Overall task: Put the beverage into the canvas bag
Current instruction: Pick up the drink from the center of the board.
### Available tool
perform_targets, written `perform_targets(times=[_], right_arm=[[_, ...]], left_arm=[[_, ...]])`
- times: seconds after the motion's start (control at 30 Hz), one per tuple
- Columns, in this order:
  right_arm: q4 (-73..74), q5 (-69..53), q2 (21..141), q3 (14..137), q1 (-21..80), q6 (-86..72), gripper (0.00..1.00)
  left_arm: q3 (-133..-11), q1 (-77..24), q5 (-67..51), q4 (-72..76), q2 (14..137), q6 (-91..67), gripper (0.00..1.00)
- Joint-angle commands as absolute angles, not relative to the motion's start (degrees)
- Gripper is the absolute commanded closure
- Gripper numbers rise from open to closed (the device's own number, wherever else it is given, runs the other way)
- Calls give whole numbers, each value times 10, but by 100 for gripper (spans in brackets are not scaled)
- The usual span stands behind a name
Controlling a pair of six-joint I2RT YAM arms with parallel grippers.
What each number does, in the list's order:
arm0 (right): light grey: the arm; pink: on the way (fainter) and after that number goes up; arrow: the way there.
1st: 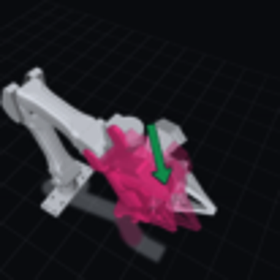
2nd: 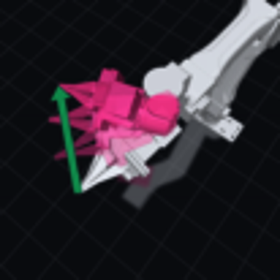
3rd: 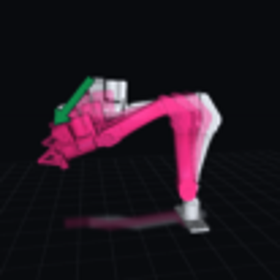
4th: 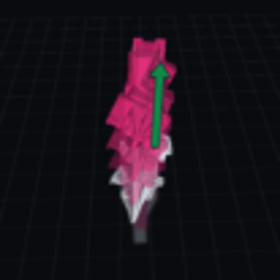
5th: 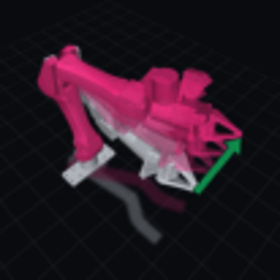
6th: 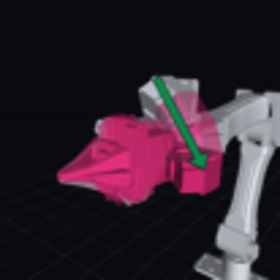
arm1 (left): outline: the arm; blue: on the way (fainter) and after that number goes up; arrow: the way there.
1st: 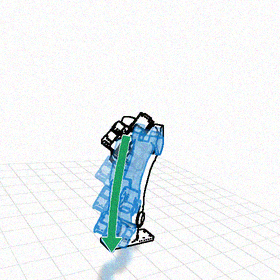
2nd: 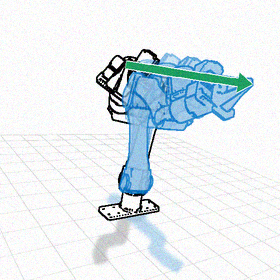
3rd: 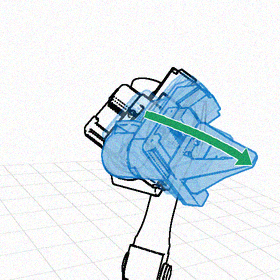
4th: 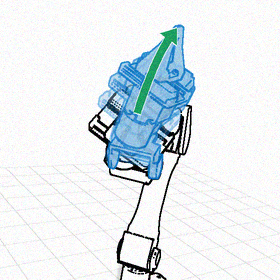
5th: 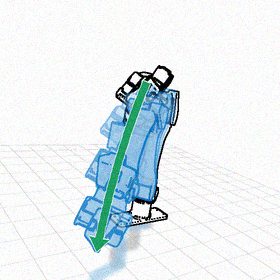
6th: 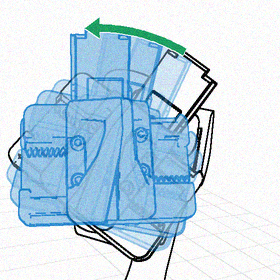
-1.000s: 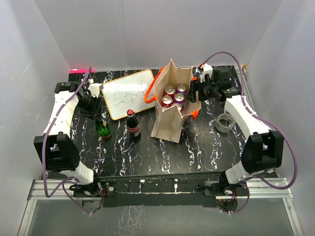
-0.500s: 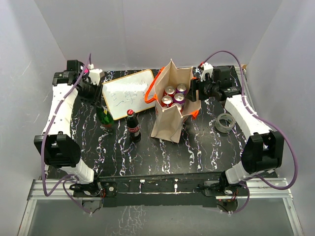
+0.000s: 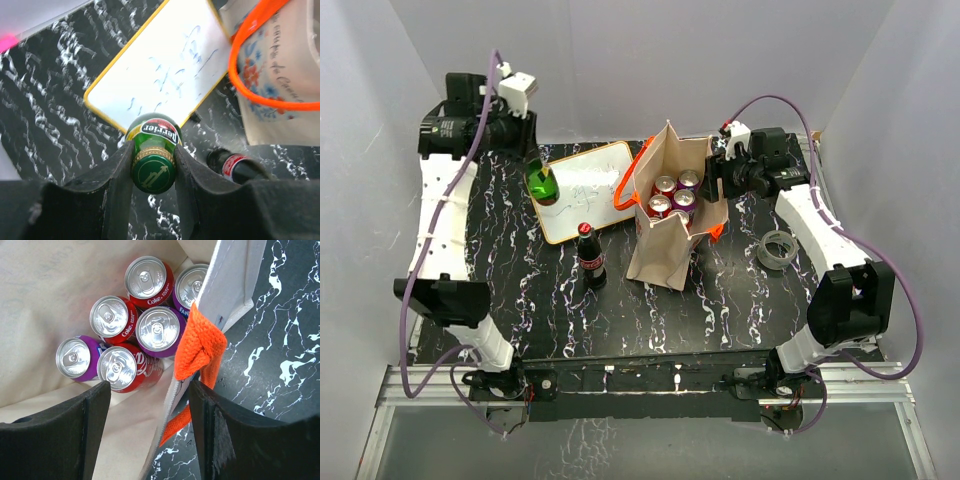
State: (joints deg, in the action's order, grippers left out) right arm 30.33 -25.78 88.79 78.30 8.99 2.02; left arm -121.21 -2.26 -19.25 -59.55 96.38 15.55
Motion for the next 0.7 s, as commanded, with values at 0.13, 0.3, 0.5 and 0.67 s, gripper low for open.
perform_targets(times=[0.13,0.3,0.5,0.67], right_arm=[[342,-245,896,867,93,69,32],[358,-230,887,879,93,87,32],[366,-224,867,872,93,98,32],[376,-225,855,884,92,103,31]], left_arm=[[-1395,-119,-227,-495,1017,106,100],[-1449,-181,-221,-457,1041,104,100],[-1493,-249,-201,-390,1060,109,100],[-1519,-316,-171,-358,1080,133,100]])
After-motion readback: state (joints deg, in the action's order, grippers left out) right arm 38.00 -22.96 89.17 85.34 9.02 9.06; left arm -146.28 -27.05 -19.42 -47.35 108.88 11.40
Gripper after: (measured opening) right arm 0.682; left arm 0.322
